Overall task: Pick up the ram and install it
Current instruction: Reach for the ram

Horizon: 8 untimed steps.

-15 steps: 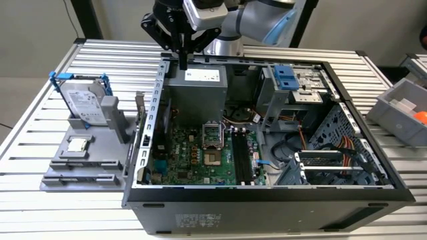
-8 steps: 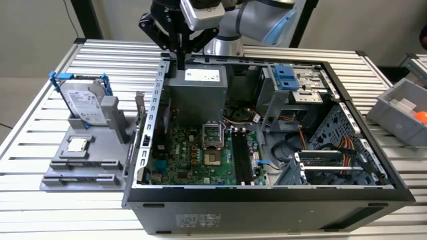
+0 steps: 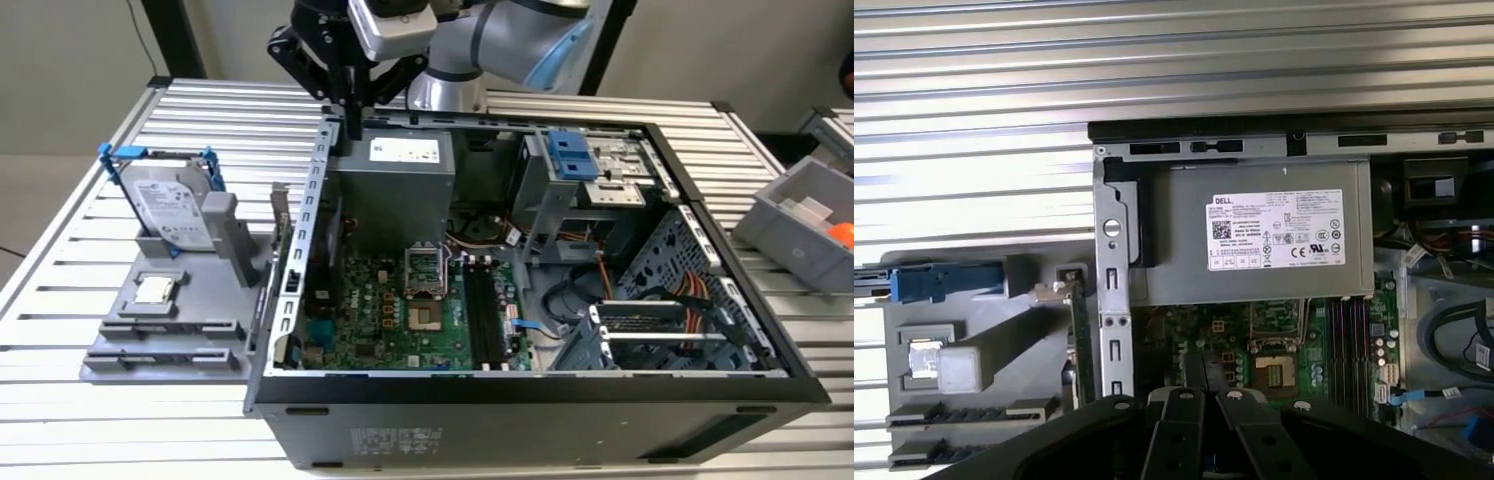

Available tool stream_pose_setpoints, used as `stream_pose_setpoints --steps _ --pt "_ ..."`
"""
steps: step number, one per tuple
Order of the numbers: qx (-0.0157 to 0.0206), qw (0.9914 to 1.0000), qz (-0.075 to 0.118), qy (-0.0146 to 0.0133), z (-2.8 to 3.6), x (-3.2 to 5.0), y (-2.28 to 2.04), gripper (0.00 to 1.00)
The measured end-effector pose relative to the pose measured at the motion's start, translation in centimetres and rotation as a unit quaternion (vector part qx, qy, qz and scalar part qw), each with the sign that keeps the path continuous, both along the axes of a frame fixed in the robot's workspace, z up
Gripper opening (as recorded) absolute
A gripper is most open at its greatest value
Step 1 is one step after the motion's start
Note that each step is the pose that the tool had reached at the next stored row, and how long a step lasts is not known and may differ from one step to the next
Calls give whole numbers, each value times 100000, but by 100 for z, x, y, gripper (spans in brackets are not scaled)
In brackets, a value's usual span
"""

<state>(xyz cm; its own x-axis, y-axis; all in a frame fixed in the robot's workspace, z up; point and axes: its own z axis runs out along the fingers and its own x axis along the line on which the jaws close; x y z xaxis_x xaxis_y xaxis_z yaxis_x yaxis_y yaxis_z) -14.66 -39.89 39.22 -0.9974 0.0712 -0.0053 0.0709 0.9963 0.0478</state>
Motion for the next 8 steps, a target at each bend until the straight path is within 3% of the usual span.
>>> stream_pose_setpoints --steps 8 --pt "-1 100000 0 -2 0 -53 0 0"
